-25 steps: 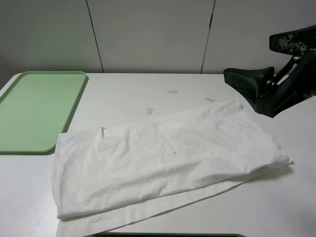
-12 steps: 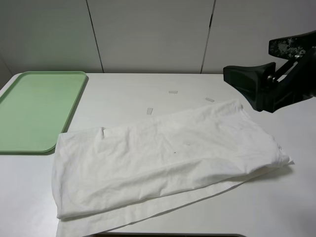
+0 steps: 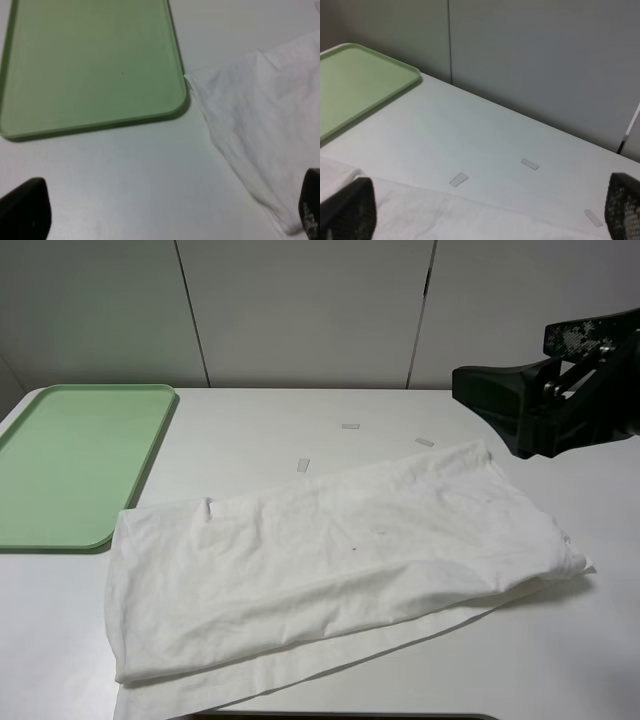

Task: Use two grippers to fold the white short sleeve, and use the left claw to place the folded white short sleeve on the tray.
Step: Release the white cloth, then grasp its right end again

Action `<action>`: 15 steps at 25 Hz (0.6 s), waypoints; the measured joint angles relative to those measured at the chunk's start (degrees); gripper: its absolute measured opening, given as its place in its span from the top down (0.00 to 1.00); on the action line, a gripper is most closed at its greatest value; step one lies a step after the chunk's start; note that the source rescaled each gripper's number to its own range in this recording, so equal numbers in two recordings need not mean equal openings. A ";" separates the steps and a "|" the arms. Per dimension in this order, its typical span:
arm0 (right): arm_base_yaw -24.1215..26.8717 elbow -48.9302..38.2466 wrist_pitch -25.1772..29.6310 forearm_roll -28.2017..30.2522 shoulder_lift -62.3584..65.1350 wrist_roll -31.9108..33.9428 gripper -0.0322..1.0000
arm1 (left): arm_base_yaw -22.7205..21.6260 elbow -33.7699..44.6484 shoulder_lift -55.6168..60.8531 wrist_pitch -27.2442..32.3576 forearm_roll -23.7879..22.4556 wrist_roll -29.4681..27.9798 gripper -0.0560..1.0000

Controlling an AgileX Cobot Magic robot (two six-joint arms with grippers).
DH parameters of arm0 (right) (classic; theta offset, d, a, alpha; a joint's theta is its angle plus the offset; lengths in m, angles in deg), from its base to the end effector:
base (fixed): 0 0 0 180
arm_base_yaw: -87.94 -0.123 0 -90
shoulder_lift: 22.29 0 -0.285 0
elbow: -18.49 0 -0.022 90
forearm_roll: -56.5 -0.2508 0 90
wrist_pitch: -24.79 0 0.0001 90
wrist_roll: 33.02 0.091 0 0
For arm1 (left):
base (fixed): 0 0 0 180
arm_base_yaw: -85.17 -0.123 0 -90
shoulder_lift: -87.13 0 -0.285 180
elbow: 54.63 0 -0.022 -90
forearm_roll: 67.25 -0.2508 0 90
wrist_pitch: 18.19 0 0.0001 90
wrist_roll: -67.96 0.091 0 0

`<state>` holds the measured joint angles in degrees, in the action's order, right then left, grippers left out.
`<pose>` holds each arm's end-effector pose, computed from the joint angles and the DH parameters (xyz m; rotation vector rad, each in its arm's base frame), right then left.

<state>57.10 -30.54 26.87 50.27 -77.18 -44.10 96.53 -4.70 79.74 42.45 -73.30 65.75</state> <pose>0.1477 0.0886 0.2920 -0.5733 1.7714 0.3191 -0.0016 0.0089 0.2712 0.1602 2.0480 -0.0202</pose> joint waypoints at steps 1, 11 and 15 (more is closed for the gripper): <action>0.00 0.00 0.00 0.00 0.00 0.00 0.00 | 0.00 0.00 0.00 0.00 0.00 0.00 0.00; 6.35 3.11 3.85 -2.84 -4.95 -1.54 0.00 | 0.00 0.00 0.00 -0.06 0.00 0.00 0.00; 11.67 11.09 14.21 -3.79 -11.46 -6.44 0.00 | 0.00 0.00 0.00 -0.06 0.00 0.00 0.00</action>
<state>68.77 -19.44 41.08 46.48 -88.64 -50.54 96.53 -4.70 79.74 42.39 -73.30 65.75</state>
